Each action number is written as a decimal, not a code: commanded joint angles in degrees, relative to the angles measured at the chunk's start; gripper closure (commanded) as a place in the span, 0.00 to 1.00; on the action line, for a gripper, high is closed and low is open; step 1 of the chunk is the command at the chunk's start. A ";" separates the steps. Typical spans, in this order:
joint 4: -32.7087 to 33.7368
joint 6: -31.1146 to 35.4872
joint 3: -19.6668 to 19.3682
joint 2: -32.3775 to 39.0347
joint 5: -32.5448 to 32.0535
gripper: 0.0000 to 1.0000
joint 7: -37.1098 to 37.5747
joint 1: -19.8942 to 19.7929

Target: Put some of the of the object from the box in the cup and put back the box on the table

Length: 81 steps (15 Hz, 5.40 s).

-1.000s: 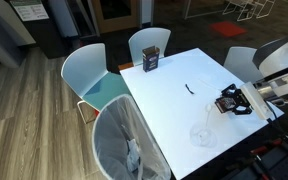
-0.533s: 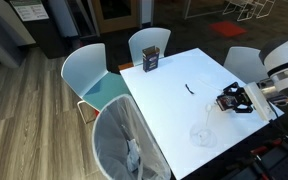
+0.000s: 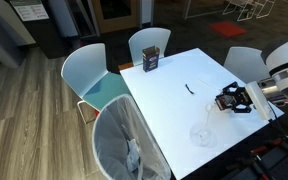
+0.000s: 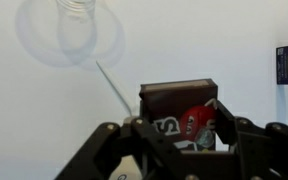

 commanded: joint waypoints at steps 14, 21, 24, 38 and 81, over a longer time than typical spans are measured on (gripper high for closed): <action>-7.49 -19.97 -12.79 -10.39 -7.19 0.63 7.94 -2.00; -7.38 -24.10 -12.94 -9.88 -11.75 0.63 10.61 -1.42; -8.09 -23.95 -12.99 -10.41 -12.38 0.63 12.36 -1.23; -9.47 -32.80 -17.95 -9.03 -12.66 0.63 13.28 -3.83; 2.45 22.00 -1.14 8.13 -16.94 0.63 16.01 11.62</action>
